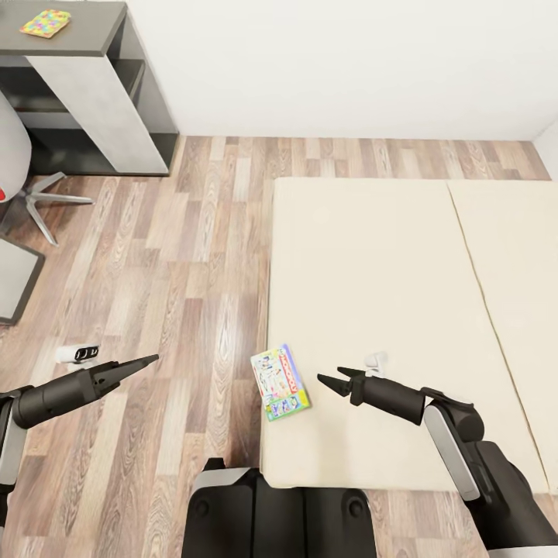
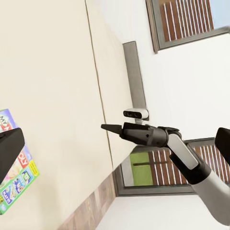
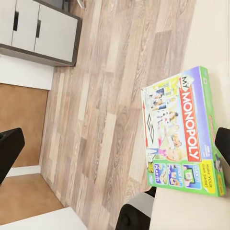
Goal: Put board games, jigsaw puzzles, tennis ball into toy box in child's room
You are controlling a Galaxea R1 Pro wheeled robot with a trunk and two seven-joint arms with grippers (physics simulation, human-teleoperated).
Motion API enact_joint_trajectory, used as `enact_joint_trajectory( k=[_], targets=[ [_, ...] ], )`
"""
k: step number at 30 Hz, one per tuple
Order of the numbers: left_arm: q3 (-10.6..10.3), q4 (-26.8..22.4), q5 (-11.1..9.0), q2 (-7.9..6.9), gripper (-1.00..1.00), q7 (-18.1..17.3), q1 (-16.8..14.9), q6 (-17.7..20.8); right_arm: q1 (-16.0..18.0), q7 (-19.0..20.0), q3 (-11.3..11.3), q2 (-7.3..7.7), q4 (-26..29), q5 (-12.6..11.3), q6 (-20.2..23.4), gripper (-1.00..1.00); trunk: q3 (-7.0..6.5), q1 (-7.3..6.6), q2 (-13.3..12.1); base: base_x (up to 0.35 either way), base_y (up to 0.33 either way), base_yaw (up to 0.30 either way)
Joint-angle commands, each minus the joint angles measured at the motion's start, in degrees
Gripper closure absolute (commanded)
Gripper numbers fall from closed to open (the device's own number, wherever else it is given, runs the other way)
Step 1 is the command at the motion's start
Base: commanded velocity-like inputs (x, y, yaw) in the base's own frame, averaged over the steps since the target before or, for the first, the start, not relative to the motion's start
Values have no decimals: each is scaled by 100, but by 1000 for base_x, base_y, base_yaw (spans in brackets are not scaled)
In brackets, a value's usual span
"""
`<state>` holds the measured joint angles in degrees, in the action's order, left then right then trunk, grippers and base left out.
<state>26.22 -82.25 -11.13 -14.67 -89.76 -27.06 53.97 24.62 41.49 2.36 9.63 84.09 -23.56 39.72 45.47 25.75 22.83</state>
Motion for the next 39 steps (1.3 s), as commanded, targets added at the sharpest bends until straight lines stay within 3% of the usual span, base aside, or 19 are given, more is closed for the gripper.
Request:
enact_joint_trajectory(
  k=[1, 15, 39],
  targets=[
    [0, -1, 6, -1, -100, -24, -1, 61, 2, -10, 6, 0, 3, -34, 37, -100, 2, 3, 9, 0, 0, -154],
    [10, -1, 6, -11, -100, -24, -1, 61, -1, -31, 11, -28, 3, -14, 43, -100, -83, 3, 9, 0, 0, -178],
    [41, -1, 0, -22, -100, -24, -1, 60, -1, -53, 48, -48, 7, 16, 41, -100, -211, 3, 9, 0, 0, -6]
  ],
)
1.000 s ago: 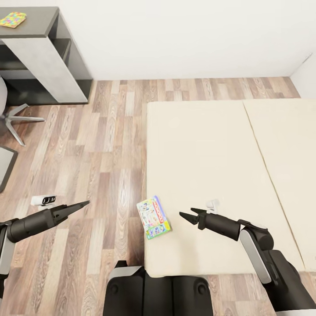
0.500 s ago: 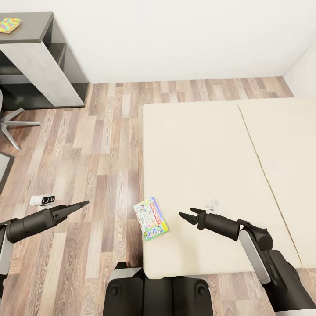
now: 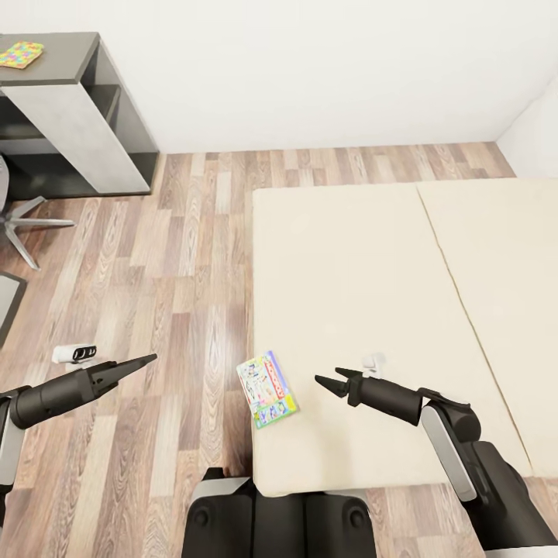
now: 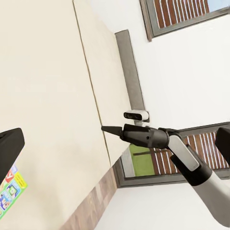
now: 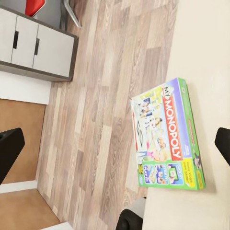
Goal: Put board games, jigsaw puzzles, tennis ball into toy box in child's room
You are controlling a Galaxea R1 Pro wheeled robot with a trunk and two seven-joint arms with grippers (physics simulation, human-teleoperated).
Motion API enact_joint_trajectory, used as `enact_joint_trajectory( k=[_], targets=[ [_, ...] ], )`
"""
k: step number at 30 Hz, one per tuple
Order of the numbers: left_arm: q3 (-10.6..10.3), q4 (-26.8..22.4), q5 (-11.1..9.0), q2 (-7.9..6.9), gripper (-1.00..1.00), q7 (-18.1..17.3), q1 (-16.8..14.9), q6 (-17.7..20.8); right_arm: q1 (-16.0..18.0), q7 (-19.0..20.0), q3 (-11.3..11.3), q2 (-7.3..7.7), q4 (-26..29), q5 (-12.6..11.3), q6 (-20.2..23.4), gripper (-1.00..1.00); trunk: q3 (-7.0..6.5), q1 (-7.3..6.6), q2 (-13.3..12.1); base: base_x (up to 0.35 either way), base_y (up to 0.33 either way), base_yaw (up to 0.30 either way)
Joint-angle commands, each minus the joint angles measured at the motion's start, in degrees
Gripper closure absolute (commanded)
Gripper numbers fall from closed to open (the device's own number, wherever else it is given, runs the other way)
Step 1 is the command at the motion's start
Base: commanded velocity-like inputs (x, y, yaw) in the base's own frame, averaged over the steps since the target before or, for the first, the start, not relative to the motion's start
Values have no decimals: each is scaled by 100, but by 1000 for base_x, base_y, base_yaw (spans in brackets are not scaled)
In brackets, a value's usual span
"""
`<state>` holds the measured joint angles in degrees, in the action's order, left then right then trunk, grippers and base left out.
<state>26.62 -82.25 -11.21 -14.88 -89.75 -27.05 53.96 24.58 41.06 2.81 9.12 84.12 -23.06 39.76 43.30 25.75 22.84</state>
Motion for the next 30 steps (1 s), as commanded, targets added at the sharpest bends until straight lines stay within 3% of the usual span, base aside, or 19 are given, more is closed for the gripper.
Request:
enact_joint_trajectory(
  k=[1, 30],
  targets=[
    [1, -1, 7, -2, -100, -25, -2, 61, 3, -10, 5, 3, 2, -34, 36, -100, -3, 4, 8, 0, 0, 0],
    [12, -1, -9, -6, -100, -25, -2, 62, 3, 2, 9, 2, 3, -32, 32, -100, -268, 4, 8, 0, 0, 0]
  ],
)
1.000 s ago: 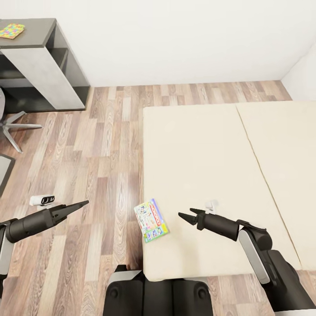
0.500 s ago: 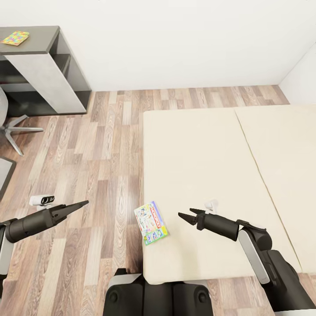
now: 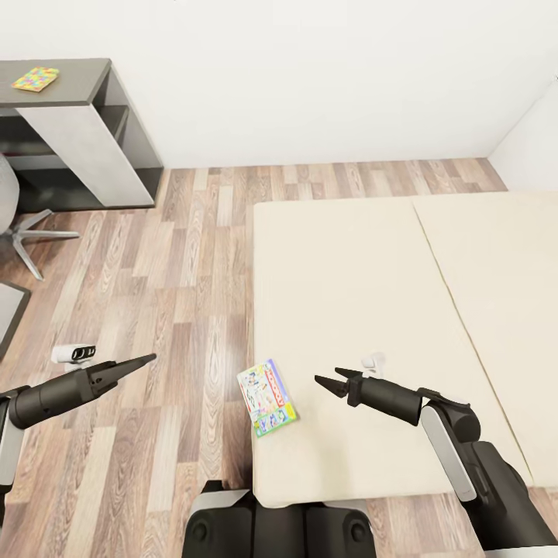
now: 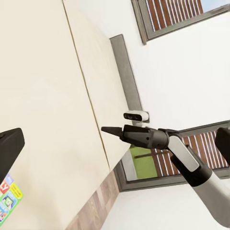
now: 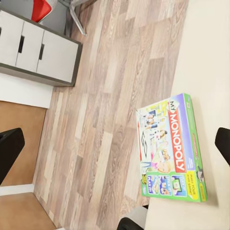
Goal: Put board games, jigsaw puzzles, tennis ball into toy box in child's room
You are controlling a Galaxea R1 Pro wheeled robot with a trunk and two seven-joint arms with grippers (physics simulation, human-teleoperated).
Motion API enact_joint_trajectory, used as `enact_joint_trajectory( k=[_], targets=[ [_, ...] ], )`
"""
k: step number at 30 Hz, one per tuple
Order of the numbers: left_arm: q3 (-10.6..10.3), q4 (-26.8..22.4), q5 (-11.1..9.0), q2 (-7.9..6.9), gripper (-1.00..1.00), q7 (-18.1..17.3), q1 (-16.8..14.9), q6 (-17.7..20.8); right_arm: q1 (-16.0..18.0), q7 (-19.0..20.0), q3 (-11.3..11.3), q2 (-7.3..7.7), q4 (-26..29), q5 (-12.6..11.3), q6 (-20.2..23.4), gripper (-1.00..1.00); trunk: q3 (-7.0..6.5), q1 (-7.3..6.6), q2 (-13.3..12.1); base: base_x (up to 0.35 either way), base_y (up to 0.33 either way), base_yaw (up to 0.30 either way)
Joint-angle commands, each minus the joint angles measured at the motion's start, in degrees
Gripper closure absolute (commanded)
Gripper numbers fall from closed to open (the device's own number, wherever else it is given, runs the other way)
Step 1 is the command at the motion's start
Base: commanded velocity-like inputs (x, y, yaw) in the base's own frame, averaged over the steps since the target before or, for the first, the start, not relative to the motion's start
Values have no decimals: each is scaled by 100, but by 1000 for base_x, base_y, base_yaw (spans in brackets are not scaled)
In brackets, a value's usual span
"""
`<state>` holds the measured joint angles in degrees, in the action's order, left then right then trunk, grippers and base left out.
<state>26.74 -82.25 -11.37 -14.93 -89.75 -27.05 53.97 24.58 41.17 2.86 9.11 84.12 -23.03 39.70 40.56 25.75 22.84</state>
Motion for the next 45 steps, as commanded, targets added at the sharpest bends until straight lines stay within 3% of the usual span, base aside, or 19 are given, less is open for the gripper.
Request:
enact_joint_trajectory(
  k=[1, 45],
  targets=[
    [-2, -1, 6, 1, -100, -25, -2, 61, 3, -10, 4, 4, 2, -35, 38, -100, -3, 4, 8, 0, 0, 0],
    [-16, -1, 9, 4, -100, -25, -2, 57, 3, -7, 4, 3, 5, -35, 38, -100, -406, 4, 8, 0, 0, 0]
  ],
)
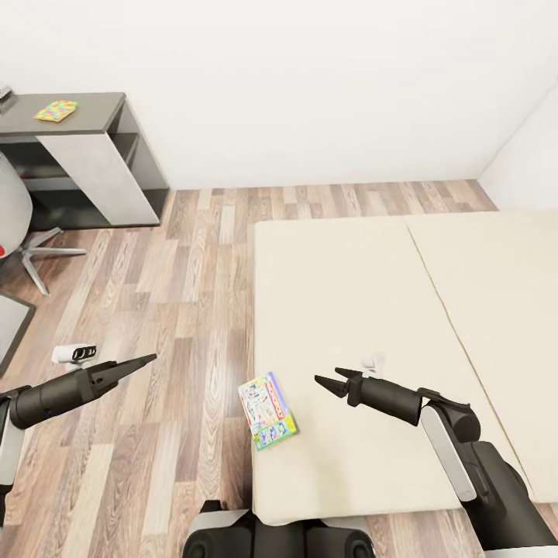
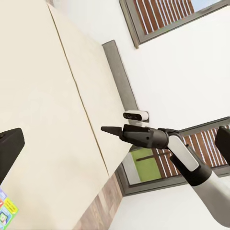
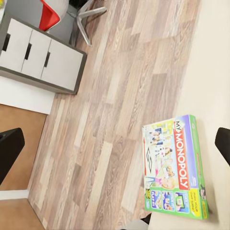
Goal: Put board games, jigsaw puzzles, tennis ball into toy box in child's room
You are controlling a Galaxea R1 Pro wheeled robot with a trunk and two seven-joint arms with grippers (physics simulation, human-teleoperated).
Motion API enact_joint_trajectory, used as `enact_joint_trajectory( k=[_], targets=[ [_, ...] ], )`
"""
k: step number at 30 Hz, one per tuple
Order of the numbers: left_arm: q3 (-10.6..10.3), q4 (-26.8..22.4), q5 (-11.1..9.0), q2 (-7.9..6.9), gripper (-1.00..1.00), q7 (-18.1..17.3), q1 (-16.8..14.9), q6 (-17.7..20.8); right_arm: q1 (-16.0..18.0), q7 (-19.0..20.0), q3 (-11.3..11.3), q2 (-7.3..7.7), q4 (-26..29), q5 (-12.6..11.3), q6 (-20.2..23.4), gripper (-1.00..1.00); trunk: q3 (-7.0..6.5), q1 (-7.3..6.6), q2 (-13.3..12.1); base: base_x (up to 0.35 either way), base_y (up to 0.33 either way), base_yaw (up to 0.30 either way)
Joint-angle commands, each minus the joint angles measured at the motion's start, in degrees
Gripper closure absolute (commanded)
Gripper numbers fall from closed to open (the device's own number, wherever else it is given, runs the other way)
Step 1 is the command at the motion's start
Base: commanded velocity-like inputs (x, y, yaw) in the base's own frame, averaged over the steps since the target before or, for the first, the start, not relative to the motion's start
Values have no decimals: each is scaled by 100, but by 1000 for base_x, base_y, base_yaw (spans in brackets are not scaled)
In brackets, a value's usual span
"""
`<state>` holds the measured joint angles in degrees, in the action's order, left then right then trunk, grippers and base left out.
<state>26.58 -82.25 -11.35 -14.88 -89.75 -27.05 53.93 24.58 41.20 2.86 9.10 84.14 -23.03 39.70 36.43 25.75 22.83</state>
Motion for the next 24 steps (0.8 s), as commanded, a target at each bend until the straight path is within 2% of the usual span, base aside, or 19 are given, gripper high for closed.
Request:
enact_joint_trajectory(
  k=[1, 24],
  targets=[
    [2, -1, 8, 1, -100, -25, -2, 61, 3, -9, 4, 4, 2, -35, 38, -100, -3, 3, 9, 0, 0, 0],
    [-21, -1, 12, 5, -100, -25, -2, 56, 3, -2, 4, 4, 0, -37, 38, -100, -213, 3, 9, 0, 0, 0]
  ],
)
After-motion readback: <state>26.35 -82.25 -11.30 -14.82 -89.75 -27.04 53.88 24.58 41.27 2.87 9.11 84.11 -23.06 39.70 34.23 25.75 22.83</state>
